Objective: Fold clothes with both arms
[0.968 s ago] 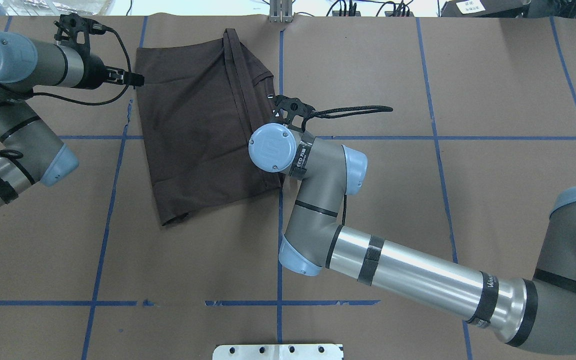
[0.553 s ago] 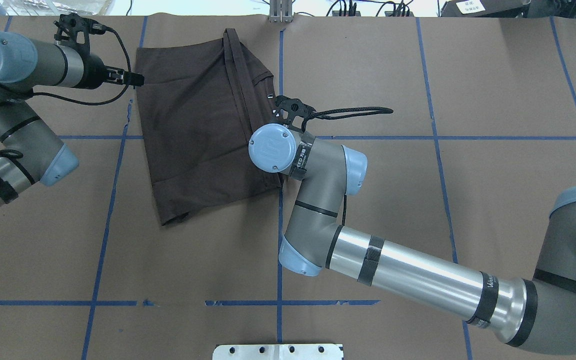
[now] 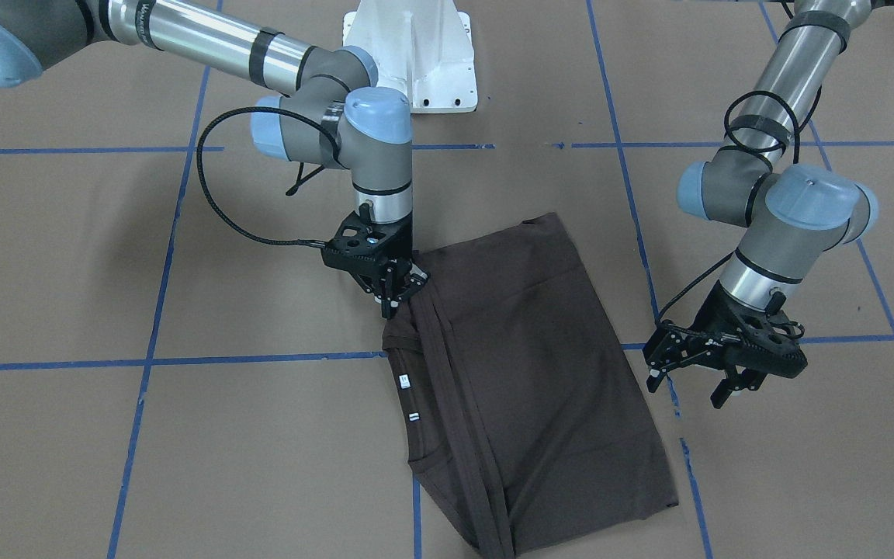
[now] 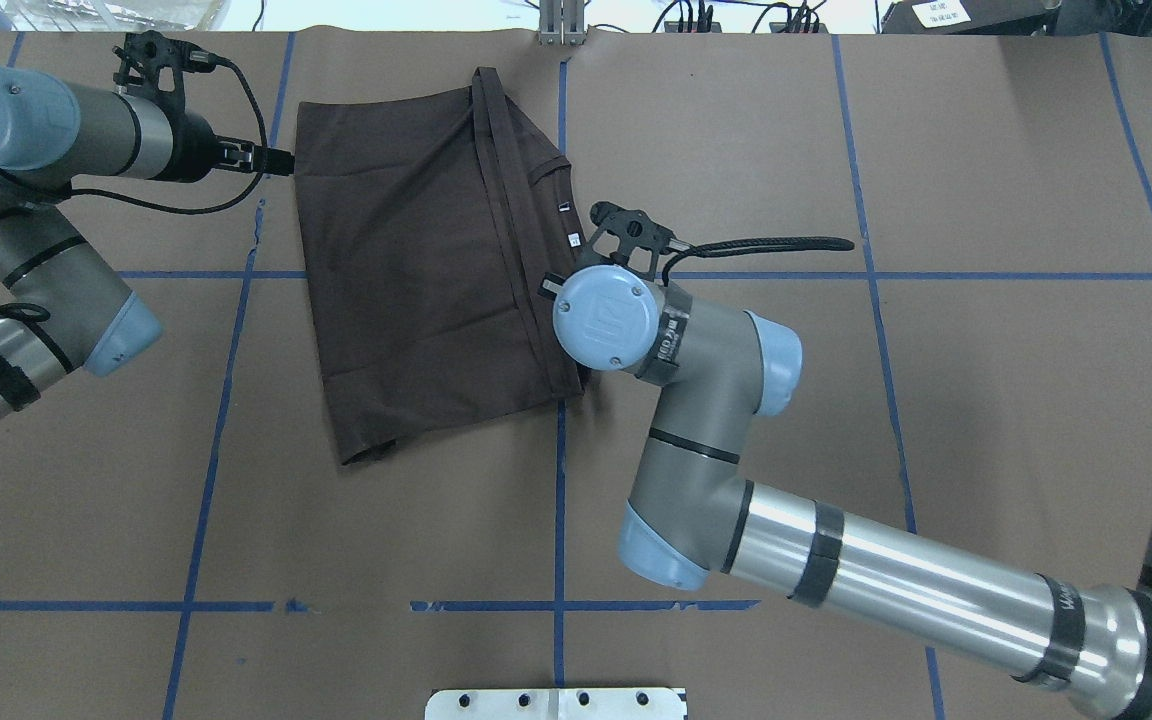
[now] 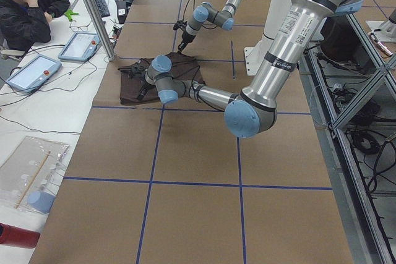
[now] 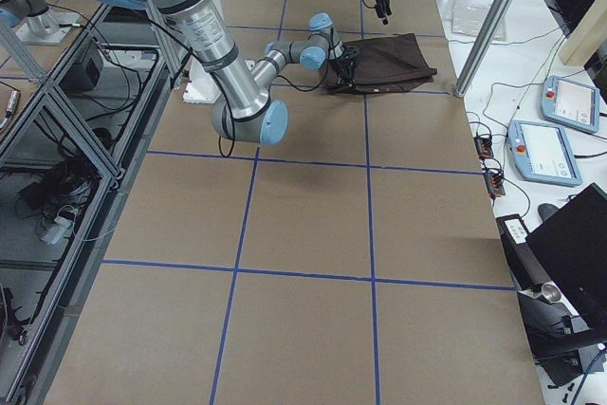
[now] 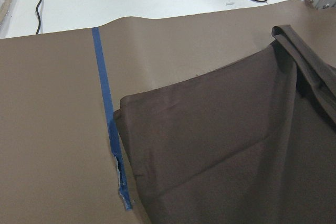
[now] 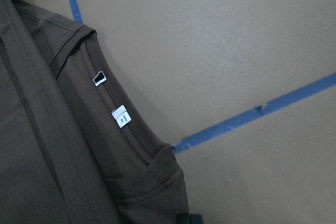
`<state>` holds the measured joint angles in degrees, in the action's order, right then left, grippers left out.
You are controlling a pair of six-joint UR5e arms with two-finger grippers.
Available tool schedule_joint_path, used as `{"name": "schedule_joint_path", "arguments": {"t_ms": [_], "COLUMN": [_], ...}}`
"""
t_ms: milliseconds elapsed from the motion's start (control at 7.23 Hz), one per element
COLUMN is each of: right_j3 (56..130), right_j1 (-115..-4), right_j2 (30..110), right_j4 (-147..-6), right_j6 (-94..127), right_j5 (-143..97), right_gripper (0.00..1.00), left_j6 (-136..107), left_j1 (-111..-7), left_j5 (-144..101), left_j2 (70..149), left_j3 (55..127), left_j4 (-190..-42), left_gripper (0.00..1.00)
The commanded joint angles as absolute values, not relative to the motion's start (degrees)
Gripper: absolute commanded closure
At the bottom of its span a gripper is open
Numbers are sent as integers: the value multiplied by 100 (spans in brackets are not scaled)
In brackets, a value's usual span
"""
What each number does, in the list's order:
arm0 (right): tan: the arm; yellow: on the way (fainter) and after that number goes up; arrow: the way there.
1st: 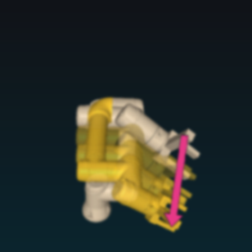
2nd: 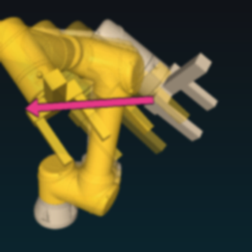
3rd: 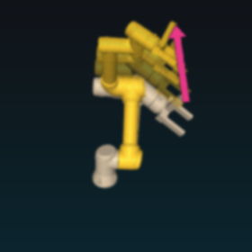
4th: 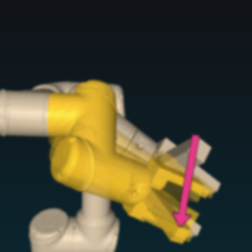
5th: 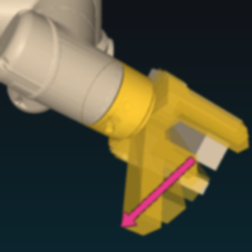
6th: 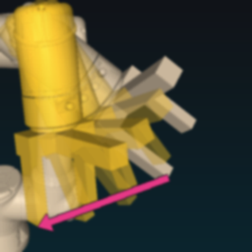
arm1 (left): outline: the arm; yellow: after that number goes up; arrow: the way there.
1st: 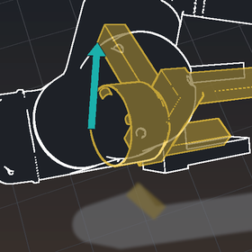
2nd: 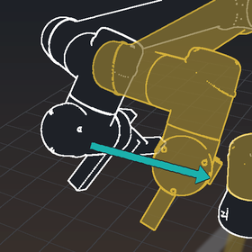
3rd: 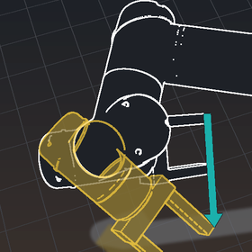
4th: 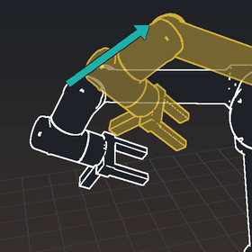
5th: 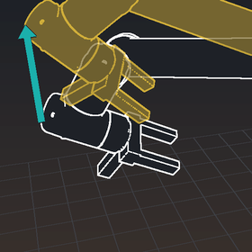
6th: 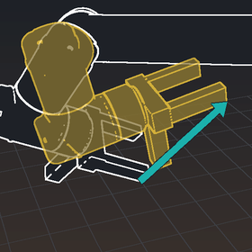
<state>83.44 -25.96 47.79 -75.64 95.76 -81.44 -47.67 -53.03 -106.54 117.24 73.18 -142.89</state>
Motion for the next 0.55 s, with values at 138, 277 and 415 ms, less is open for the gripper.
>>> {"name": "schedule_joint_path", "arguments": {"t_ms": [138, 277, 415], "right_j3": [10068, 10290, 10422], "right_j1": [-2006, -1804, -1741], "right_j2": [6289, 6624, 6844], "right_j4": [-7576, -7576, -7567], "right_j6": [9589, 9589, 9589], "right_j5": [-7648, -7464, -7427], "right_gripper": [100, 100, 100], "left_j6": [-4799, -4808, -4808], "left_j1": [-5265, -5265, -5265], "left_j5": [-10661, -10661, -10661], "left_j2": [11725, 11733, 11733], "left_j3": [7348, 7356, 7356], "left_j4": [-14291, -14300, -14300], "left_gripper": [0, 0, 0]}}
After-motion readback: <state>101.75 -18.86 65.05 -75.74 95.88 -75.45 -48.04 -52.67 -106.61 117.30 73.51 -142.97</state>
